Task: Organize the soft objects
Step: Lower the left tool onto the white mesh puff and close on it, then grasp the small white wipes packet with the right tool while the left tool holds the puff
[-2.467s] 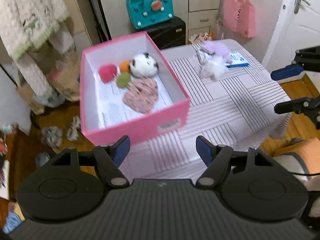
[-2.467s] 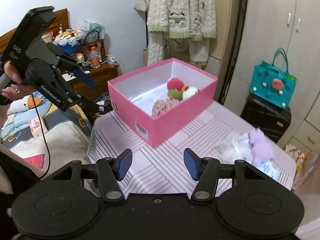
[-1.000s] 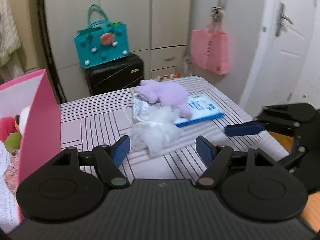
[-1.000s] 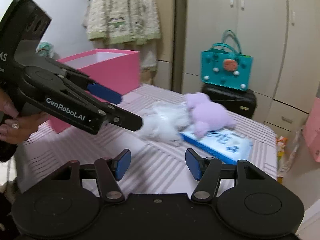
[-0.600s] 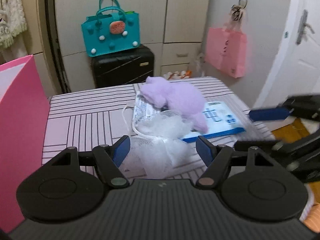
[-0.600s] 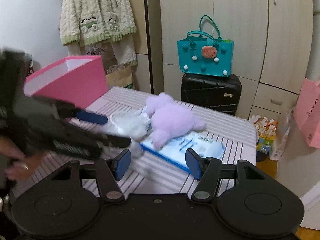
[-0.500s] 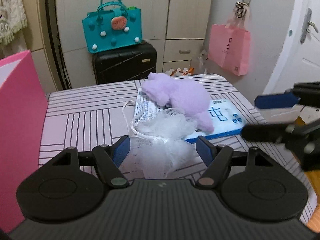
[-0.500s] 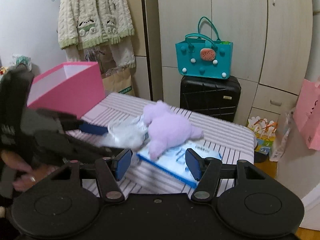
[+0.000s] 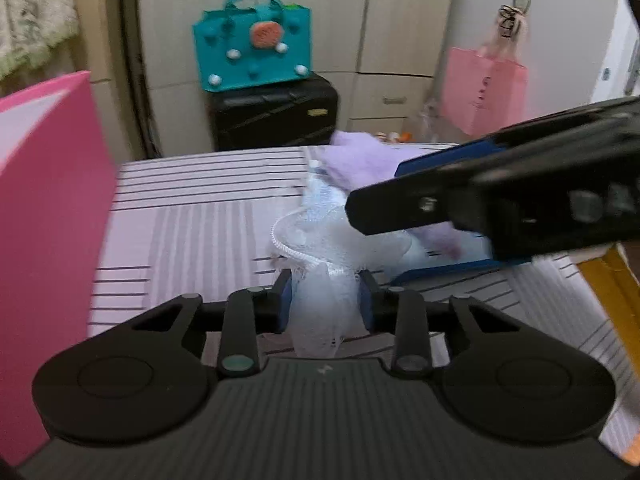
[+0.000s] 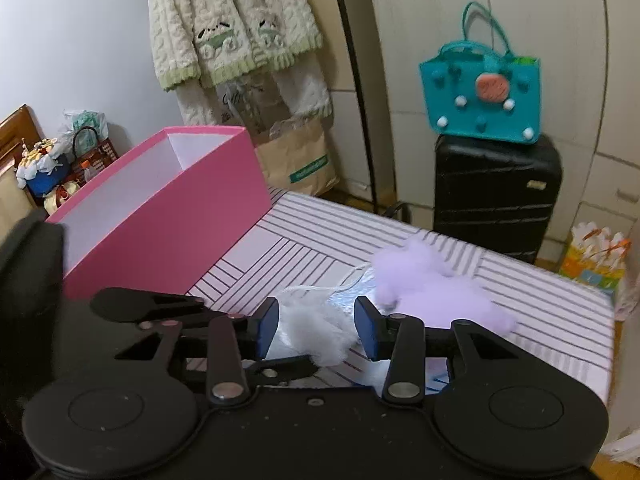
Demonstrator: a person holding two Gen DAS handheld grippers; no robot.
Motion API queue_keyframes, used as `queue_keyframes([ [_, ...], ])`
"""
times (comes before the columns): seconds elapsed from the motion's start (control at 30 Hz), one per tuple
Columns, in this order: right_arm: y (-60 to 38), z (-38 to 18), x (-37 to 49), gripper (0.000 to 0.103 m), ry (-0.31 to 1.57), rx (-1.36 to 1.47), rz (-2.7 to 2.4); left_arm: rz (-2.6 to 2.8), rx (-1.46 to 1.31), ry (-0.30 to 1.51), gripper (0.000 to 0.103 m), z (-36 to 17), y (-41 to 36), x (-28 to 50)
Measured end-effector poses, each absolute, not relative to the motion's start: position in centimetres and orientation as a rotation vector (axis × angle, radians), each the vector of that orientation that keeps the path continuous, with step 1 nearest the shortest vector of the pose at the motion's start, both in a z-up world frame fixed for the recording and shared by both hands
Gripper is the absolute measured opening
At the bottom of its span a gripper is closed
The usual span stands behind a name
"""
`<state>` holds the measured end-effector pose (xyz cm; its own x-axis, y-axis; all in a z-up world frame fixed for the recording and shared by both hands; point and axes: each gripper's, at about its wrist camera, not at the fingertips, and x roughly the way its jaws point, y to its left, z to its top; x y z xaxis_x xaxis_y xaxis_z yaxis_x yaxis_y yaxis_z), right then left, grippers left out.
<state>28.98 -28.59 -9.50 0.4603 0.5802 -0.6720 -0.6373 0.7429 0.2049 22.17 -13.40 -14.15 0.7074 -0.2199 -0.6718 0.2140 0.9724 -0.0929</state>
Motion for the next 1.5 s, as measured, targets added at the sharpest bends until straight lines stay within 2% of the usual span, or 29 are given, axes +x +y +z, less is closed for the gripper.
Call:
queue_keyframes([
  [0.23, -27.2, -11.7, 30.7, 0.047, 0.866, -0.042, 0.724, -0.177, -0.032, 0.77, 0.03, -13.4, -11.2, 20.0],
  [0.43, -26.4, -12.8, 30.3, 0.049, 0.834, -0.142, 0.631, -0.142, -0.033, 0.765, 0.03, -12.8, -10.6, 18.8],
  [0.57, -25.9, -13.0, 30.1, 0.056, 0.823, -0.165, 0.603, -0.125, -0.035, 0.741, 0.03, -12.4, -10.2, 18.5],
  [0.7, -24.9, -13.2, 30.0, 0.063, 0.808, -0.226, 0.558, -0.144, -0.071, 0.791, 0.03, -12.9, -9.7, 19.1],
  [1.0, -24.0, -14.1, 30.6, 0.072, 0.788, -0.201, 0.453, -0.146, -0.094, 0.798, 0.03, -13.5, -8.8, 18.8],
  [1.13, -23.5, -14.6, 30.9, 0.072, 0.781, -0.213, 0.421, -0.146, -0.093, 0.796, 0.03, -13.8, -8.5, 18.8],
  [1.17, -23.5, -14.8, 30.9, 0.07, 0.779, -0.212, 0.413, -0.147, -0.092, 0.794, 0.031, -13.8, -8.4, 18.7],
  [1.2, -23.5, -14.8, 30.9, 0.063, 0.769, -0.216, 0.399, -0.147, -0.091, 0.793, 0.031, -13.8, -8.4, 18.7],
  [1.3, -23.2, -14.6, 30.3, 0.059, 0.763, -0.259, 0.403, -0.157, -0.083, 0.792, 0.031, -13.9, -8.4, 18.6],
  [1.5, -23.7, -14.0, 28.7, 0.058, 0.812, -0.279, 0.504, -0.171, -0.079, 0.791, 0.031, -13.7, -8.5, 18.6],
])
